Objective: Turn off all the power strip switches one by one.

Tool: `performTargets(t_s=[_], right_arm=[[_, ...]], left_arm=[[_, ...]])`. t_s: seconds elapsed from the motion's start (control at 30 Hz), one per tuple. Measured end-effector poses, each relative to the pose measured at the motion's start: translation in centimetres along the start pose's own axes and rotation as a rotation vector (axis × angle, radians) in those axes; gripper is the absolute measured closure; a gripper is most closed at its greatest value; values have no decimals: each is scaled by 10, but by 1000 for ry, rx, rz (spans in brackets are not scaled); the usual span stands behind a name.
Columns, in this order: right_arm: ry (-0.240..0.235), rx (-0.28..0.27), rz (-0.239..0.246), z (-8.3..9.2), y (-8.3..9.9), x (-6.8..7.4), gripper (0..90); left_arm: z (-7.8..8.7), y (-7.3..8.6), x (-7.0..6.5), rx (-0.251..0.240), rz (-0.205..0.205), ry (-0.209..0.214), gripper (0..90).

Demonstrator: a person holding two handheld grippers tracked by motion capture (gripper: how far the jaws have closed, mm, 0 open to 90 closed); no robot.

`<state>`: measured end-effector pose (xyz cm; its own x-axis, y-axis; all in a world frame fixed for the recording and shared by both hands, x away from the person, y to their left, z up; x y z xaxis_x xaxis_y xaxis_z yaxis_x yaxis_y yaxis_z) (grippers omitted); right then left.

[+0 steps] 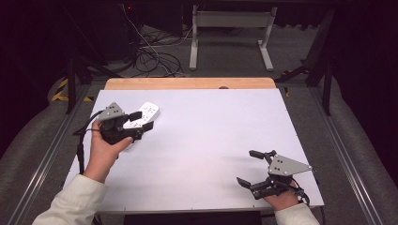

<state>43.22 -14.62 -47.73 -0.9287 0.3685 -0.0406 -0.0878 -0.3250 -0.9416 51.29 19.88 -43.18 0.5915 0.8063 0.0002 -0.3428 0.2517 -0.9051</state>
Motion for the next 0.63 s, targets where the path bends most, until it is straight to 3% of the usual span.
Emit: performTargets(t_s=[0.03, 0.13, 0.17, 0.3, 0.4, 0.5, 0.63], right_arm=[[0, -1, -2, 0, 0, 0, 54], [-3, -4, -8, 0, 0, 0, 53], [-2, -6, -10, 1, 0, -1, 52], [0, -4, -13, 0, 1, -1, 53], [3, 4, -9, 0, 2, -1, 53], [7, 2, -9, 0, 2, -1, 52], [7, 4, -15, 0, 2, -3, 52]], left_arm=[[2, 5, -3, -4, -22, 2, 344], [7, 21, -17, -15, -26, 41, 322], [8, 26, -20, -17, -51, 42, 321], [15, 46, -36, -42, -62, 84, 315], [19, 68, -46, -52, -118, 111, 315], [21, 89, -51, -30, -111, 135, 306], [24, 98, -52, -14, -129, 128, 295]])
Point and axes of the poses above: each handheld gripper's, and its own axes: z roughly backward along the jaws, y roughly out of its underside, x roughly to its left, the point moved 9 cm from there along -z, roughly forward along the jaws, and after that the axes turned 8 degrees about -y, right-handed, at the moved point
